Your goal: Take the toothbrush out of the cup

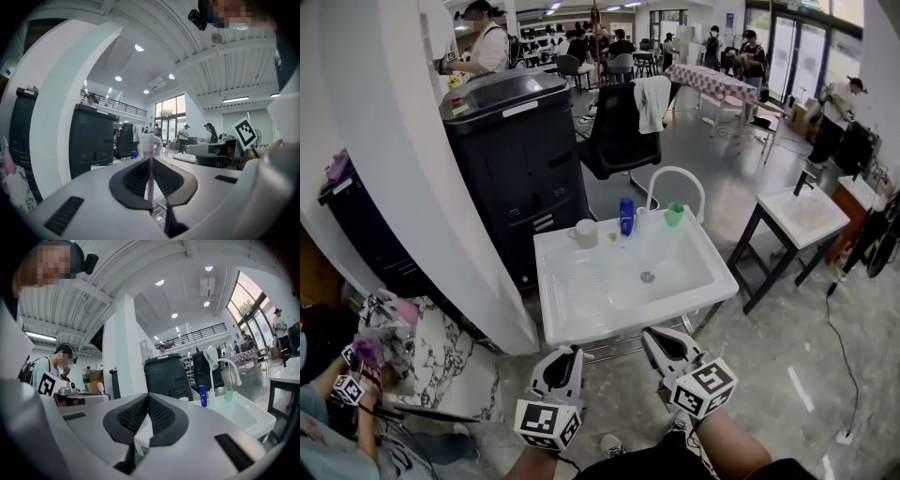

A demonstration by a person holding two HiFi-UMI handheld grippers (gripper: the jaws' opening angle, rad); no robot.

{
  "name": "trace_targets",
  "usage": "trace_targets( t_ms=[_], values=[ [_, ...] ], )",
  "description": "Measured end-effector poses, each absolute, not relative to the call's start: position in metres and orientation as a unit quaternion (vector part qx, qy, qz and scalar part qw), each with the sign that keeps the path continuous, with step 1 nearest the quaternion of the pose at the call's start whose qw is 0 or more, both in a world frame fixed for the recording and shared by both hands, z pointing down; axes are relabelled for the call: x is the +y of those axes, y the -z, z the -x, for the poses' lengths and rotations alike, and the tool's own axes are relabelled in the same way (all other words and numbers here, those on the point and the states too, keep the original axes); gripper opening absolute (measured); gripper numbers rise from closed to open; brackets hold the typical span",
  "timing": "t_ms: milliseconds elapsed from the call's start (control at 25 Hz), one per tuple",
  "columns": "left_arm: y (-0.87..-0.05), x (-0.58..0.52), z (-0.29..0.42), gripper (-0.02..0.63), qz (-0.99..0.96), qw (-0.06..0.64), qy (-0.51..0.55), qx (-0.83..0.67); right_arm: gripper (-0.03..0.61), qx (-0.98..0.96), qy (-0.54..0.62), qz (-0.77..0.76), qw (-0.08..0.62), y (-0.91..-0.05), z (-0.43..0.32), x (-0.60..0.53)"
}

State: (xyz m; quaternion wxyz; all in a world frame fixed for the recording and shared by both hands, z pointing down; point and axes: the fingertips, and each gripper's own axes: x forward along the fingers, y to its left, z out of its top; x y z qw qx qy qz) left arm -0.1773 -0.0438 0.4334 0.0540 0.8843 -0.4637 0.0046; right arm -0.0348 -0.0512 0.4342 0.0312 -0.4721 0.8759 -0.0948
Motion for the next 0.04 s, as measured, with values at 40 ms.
trace_targets(
  t_ms=[40],
  values=[
    [-0.4337, -0.0440, 0.1774, 0.032, -0.884, 0.054, -0.005, -0.464, 0.017, 0.876, 0.095, 0.472, 0.031, -0.4342, 0.0349, -0.0515]
  ],
)
